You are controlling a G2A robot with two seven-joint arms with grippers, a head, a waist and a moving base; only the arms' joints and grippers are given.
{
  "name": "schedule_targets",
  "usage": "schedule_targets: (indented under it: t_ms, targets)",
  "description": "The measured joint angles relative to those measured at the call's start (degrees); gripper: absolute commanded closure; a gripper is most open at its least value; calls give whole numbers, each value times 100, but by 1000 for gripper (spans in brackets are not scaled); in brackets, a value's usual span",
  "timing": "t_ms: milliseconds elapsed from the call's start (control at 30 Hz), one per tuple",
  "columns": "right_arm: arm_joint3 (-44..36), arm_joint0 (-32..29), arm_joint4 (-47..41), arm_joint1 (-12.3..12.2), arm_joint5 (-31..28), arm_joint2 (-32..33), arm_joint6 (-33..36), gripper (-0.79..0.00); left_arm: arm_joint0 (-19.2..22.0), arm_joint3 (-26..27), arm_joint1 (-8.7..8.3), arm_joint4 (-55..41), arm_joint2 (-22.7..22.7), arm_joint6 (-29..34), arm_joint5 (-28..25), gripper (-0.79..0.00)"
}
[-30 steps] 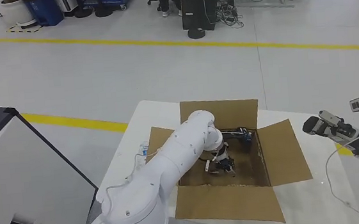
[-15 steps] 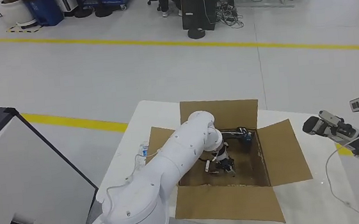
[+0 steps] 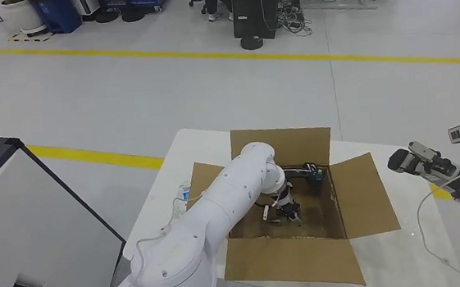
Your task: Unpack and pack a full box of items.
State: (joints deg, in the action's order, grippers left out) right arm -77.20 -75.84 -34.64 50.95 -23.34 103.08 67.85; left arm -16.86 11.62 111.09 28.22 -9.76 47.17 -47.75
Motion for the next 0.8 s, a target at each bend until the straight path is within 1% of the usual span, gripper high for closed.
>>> schedule_targets:
  t_ms: [200, 267, 367, 567, 800]
  targets:
    - [0, 0, 0, 0, 0, 0, 0, -785, -20, 35, -3, -5, -8, -41, 35, -785]
    - [0, 0, 0, 0, 0, 0, 0, -785, -74, 217, -1, 209, -1, -124, 281, -785]
    - [0, 0, 0, 0, 0, 0, 0, -785, -138, 486, 9, 749, -3, 70, 604, -785]
    - [0, 0, 0, 0, 0, 0, 0, -785, -188, 641, 4, 1171, 0, 10, 867, -785]
    - [0, 0, 0, 0, 0, 0, 0, -785, -226, 726, 48, 1712, 2, -133, 853, -785]
